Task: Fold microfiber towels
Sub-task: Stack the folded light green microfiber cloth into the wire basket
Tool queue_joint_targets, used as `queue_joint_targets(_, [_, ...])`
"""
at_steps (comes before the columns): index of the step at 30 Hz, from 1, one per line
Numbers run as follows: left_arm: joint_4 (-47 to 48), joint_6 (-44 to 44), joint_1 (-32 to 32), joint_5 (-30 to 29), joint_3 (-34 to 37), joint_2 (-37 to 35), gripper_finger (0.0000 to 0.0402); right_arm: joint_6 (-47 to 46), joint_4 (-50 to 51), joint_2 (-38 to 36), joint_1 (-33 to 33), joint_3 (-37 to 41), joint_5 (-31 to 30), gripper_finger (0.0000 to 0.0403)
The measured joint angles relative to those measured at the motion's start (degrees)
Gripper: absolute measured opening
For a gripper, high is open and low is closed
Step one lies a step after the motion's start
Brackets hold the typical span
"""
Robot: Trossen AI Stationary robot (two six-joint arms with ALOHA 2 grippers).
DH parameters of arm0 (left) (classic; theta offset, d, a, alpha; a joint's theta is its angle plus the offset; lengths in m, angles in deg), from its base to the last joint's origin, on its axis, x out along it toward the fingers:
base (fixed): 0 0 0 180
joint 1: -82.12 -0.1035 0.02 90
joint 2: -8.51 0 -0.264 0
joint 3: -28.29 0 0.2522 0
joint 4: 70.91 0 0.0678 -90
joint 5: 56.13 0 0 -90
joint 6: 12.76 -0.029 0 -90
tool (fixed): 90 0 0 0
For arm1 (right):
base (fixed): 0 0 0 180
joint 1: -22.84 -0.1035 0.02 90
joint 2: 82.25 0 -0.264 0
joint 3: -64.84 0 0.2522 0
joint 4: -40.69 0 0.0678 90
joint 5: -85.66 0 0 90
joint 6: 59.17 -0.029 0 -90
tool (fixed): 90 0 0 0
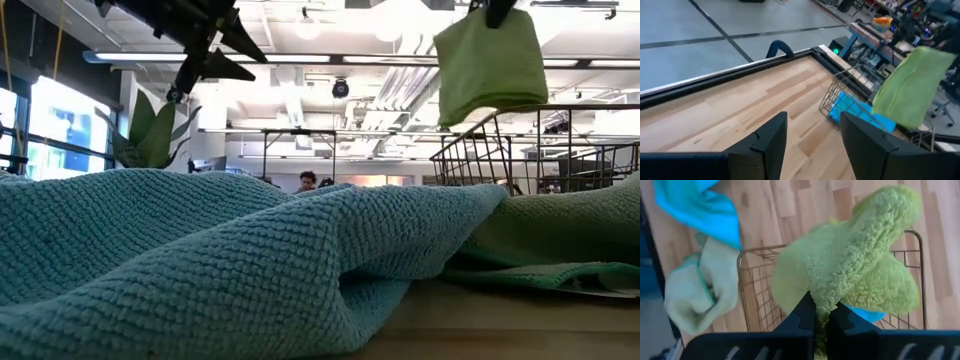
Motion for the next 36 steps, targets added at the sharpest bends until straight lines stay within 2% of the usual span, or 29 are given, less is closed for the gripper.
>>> queue_joint_targets(4, [-0.71, 0.17, 1.62, -2.19, 0.0, 0.0, 0.0172, -8.13, 0.07, 0.38, -1.33, 1.9, -5.0, 0.0])
queue_joint_targets(8, [-1.41, 0.62, 3.44, -4.34, 0.0, -0.02, 0.0172, -11.45, 0.07, 0.32, -1.27, 6.57, -2.45, 0.0])
queue_joint_targets(13, [-1.37, -0.17, 5.13, -5.29, 0.0, -0.02, 0.0172, -10.33, 0.16, -0.1, -1.35, 13.42, 3.72, 0.0])
queue_joint_targets(23, [-0.86, -0.48, 5.49, -5.3, 0.0, -0.02, 0.0172, 4.97, -2.3, -0.08, -6.11, 22.11, 5.93, 0.0])
queue_joint_targets(36, [-0.43, -0.5, 5.49, -6.11, -0.02, -0.02, 0.0172, 2.01, -7.69, 0.05, -10.32, 23.5, 4.4, 0.0])
